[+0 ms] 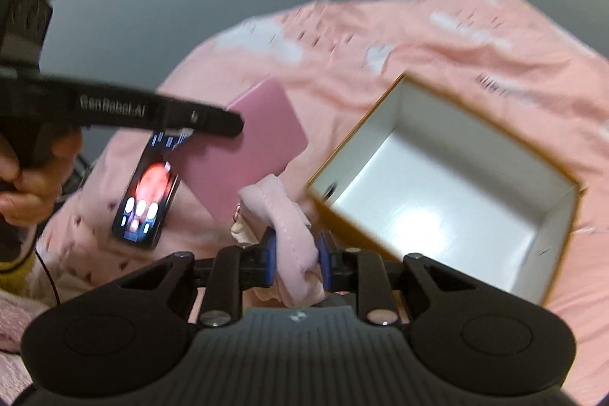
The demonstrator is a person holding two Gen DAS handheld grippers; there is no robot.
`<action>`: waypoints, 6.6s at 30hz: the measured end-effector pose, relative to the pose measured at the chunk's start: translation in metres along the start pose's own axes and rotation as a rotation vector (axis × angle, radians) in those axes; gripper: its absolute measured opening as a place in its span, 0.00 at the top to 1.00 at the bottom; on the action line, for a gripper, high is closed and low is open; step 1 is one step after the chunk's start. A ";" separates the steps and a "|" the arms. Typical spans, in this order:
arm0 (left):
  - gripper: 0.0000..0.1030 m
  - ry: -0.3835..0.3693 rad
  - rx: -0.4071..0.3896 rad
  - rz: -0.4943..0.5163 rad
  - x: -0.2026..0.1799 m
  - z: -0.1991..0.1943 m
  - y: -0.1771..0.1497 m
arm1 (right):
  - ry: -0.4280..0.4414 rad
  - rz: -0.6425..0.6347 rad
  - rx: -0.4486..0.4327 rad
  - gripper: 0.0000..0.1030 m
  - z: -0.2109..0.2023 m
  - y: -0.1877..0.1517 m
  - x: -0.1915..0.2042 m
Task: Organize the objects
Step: 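Lower the card into the orange box while the right tool releases the backpack there, then withdraw both tools from the box toward the remaining items, then grasp the black gift box with the left tool while the right tool reaches the photo card box, then grasp the slim PHOTO CARD box with the right tool while the left tool holds the black box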
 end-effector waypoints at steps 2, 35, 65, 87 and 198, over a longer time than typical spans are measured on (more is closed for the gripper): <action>0.83 -0.012 -0.021 0.020 -0.009 0.005 0.010 | -0.038 0.007 -0.046 0.78 -0.015 0.014 -0.015; 0.83 0.099 0.309 0.097 -0.014 0.207 -0.044 | 0.051 0.160 0.338 0.77 0.152 0.001 -0.186; 0.73 0.205 0.021 0.077 0.005 0.141 0.007 | -0.016 0.172 0.400 0.47 0.174 -0.054 -0.179; 0.73 0.170 0.046 -0.009 0.027 0.134 -0.016 | -0.037 0.103 0.387 0.65 0.192 -0.044 -0.147; 0.56 -0.194 0.108 -0.228 -0.009 0.090 -0.029 | -0.035 0.676 0.553 0.35 0.129 -0.166 -0.108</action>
Point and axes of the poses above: each gripper's, at about its wrist camera, not at the fingertips, and z roughly the way its jaws point, x to its left, y to its top, the point moved 10 cm from there along z, roughly the way its jaws point
